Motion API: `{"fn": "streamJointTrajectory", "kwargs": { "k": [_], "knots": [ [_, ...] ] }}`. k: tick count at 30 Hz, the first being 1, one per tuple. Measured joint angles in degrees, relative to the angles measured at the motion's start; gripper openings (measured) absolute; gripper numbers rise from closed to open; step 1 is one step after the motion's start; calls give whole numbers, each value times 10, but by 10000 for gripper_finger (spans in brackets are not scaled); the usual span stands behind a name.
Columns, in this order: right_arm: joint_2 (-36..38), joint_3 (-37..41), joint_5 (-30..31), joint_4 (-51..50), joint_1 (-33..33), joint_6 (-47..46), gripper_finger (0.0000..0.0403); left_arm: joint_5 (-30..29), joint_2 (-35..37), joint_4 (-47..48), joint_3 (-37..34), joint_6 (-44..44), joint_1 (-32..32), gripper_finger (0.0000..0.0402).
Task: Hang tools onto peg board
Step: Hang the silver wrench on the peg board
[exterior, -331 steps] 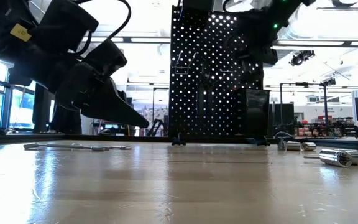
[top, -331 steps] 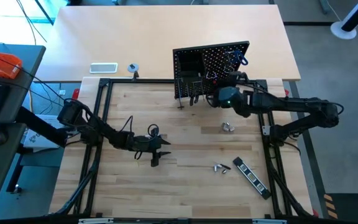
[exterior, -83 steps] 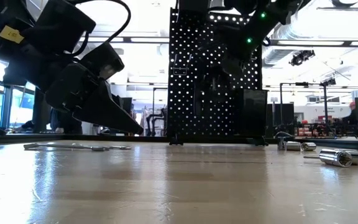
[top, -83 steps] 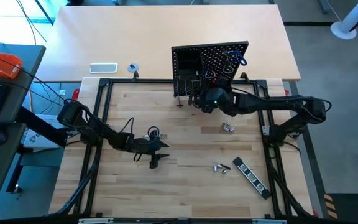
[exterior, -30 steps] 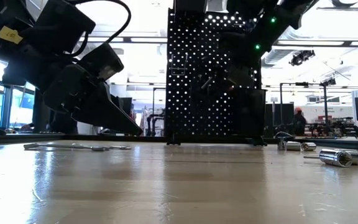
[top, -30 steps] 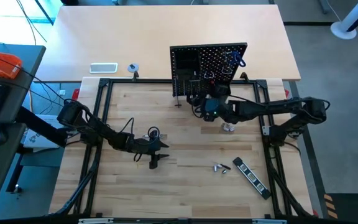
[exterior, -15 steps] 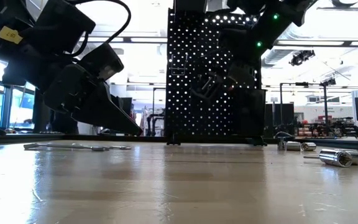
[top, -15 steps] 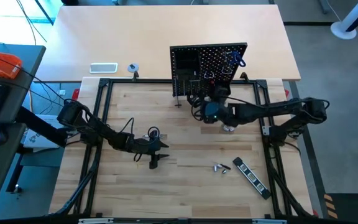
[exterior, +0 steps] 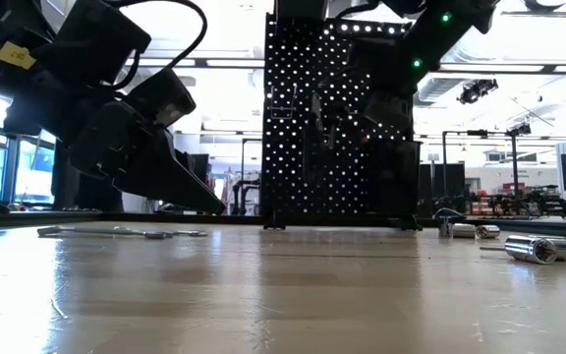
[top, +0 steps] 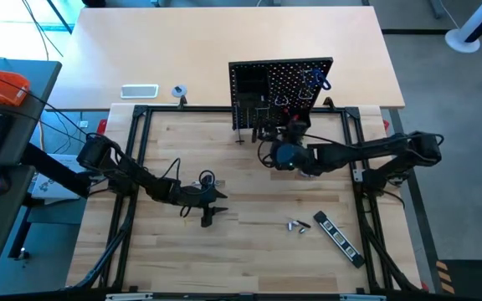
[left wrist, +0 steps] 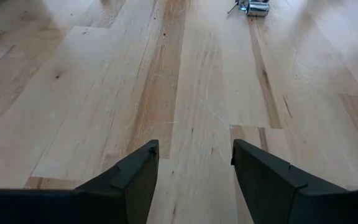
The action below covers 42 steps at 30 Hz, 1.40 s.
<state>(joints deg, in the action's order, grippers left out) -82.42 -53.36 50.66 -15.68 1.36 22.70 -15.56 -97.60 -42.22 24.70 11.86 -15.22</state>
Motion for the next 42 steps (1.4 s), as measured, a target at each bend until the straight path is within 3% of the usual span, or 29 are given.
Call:
{"fn": "streamJointTrajectory", "kwargs": {
  "k": [20,25,34,42],
  "knots": [
    [51,0,4,-81,-56,-62,190,0,0,3,0,0,0,200],
    [61,0,-4,-151,-92,-150,190,0,0,4,0,0,0,200],
    [83,0,-73,-308,-174,-386,190,16,0,2,0,1,0,200],
    [83,0,-222,-354,-257,-564,190,48,0,-8,0,5,0,200]
  ]
}}
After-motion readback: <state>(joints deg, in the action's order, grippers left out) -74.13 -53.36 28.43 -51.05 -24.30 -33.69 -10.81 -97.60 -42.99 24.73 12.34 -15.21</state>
